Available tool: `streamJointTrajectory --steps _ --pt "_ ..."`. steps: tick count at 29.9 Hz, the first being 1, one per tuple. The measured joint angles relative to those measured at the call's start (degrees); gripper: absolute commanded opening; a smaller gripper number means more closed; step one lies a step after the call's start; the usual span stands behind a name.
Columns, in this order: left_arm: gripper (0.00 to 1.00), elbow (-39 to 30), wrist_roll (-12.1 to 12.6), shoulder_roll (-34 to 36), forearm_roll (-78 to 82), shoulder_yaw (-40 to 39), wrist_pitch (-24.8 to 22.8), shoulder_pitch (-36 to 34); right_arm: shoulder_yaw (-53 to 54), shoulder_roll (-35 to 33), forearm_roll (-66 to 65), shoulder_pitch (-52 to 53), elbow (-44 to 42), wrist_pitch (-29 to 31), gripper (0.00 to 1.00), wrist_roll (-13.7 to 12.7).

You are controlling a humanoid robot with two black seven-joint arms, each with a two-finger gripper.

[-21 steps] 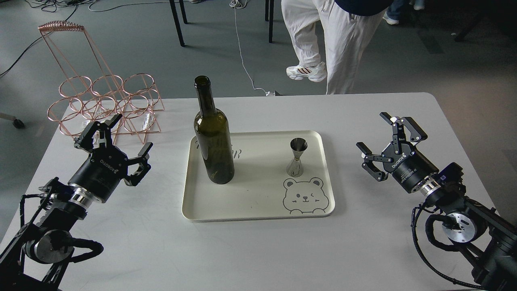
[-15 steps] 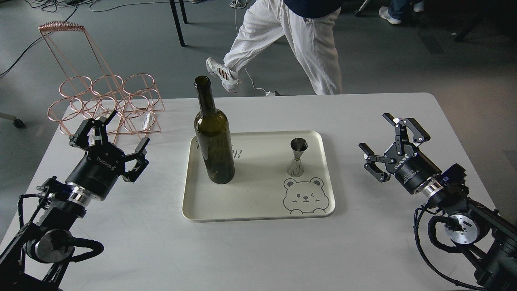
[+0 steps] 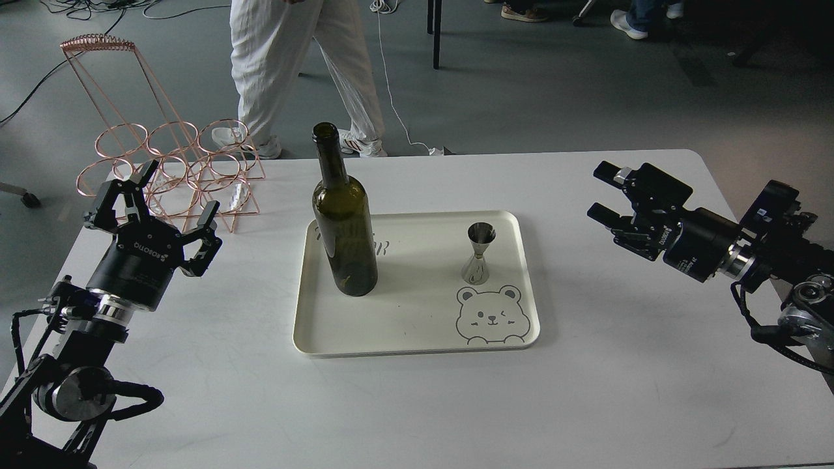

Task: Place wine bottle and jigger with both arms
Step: 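Move the right gripper toward the metal jigger on the tray, then close the right gripper on the metal jigger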

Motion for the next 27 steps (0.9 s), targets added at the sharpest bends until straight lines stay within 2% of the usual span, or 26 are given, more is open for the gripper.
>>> streamJointTrajectory --steps 4,8,11,20,27 --pt "0.99 -0.02 -2.01 0.04 0.04 0.03 0.0 0.0 -5.59 -0.55 -18.16 -1.42 5.19 -13.42 1.0 0.0" --pt "0.99 -0.06 -2.33 0.03 0.04 0.04 0.0 0.0 -13.04 -0.42 -35.08 -1.39 6.07 -29.69 1.0 0.0" --pt "0.99 -0.06 -2.37 -0.1 0.04 0.1 0.0 -0.03 -15.5 0.44 -46.03 -1.34 4.47 -37.62 1.0 0.0" --pt "0.99 -0.06 -2.38 -0.14 0.04 0.12 0.0 -0.09 -16.23 11.24 -60.77 1.8 -6.77 -46.39 1.0 0.0" --pt "0.99 -0.06 -2.38 -0.14 -0.05 0.12 0.0 -0.09 -17.69 19.98 -63.24 5.74 -16.97 -48.67 1.0 0.0"
